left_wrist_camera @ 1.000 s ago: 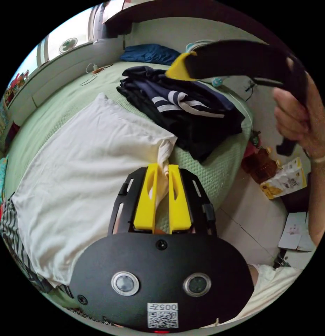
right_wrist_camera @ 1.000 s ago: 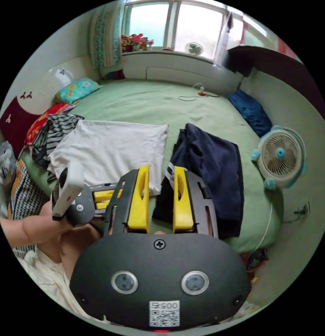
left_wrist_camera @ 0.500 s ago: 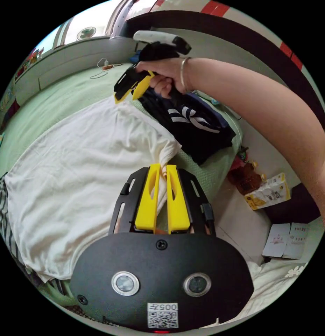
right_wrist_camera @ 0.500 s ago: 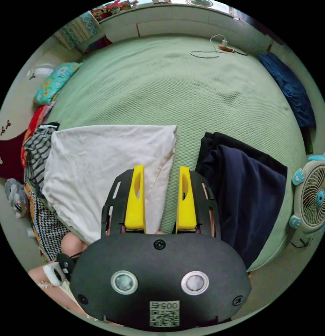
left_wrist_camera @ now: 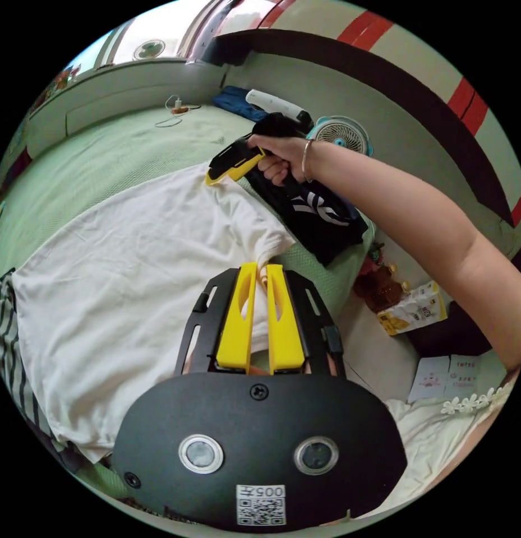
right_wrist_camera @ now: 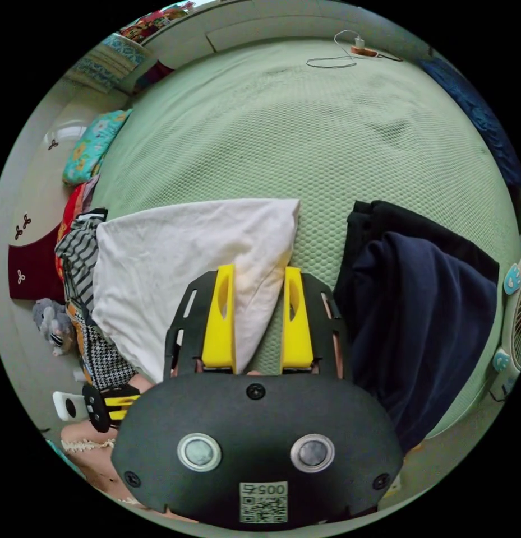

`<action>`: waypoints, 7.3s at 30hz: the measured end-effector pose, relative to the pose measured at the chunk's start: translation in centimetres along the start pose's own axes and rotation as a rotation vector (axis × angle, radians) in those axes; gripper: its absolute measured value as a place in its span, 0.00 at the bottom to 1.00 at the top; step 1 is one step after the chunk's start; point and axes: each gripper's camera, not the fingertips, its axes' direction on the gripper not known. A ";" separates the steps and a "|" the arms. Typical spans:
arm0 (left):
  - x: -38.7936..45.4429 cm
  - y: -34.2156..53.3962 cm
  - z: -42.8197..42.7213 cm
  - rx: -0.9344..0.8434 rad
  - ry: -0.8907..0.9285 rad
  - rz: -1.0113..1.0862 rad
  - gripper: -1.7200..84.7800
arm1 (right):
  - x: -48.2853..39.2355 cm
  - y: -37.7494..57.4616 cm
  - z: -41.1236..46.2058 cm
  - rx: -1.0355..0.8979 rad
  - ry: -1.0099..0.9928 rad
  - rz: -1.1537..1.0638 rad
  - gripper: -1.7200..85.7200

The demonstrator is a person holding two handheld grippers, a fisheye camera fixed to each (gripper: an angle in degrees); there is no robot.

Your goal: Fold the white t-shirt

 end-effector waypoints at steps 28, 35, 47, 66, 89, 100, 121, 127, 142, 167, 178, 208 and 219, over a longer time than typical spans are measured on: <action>-11.9 18.2 -18.2 0.341 -0.130 -0.475 0.07 | -37.9 -5.7 -3.9 -0.038 0.270 -0.317 0.01; -18.8 26.2 -17.9 0.306 -0.171 -0.812 0.09 | -43.9 -5.1 3.9 -0.078 0.136 -0.287 0.10; -17.3 23.8 -20.6 0.343 -0.283 -0.571 0.13 | -34.6 8.4 -2.2 0.227 0.078 -0.556 0.15; -17.7 22.7 -19.1 0.169 -0.423 -0.649 0.11 | -28.3 20.7 6.5 0.016 -0.019 -0.328 0.01; -29.4 9.0 -19.8 0.212 -0.492 -0.626 0.16 | -30.7 15.6 8.7 0.350 0.183 -0.221 0.17; -34.6 6.6 -19.9 0.267 -0.306 -0.690 0.06 | -30.5 13.3 12.7 0.307 0.189 -0.207 0.01; -30.0 3.4 -20.4 0.109 -0.229 -0.507 0.15 | -27.3 24.3 9.7 0.164 0.198 -0.248 0.14; -26.2 4.6 -21.0 0.054 -0.311 -0.376 0.16 | -28.7 28.4 8.0 0.184 0.028 -0.749 0.14; -21.8 4.3 -19.7 0.046 -0.331 -0.229 0.15 | -33.2 34.4 12.7 0.268 -0.031 -1.073 0.13; -19.5 7.7 -22.9 0.230 -0.443 -0.503 0.07 | -32.6 36.7 15.5 0.287 -0.120 -1.001 0.00; -18.3 9.1 -24.1 0.294 -0.424 -0.489 0.11 | -33.5 36.8 17.0 0.219 -0.192 -0.944 0.04; -15.3 9.9 -17.9 -0.119 -0.341 -0.430 0.18 | -27.6 39.9 15.1 0.069 0.211 -0.862 0.14; -15.4 7.2 -17.5 -0.133 -0.430 -0.424 0.03 | -29.4 39.9 14.3 0.157 0.260 -0.862 0.01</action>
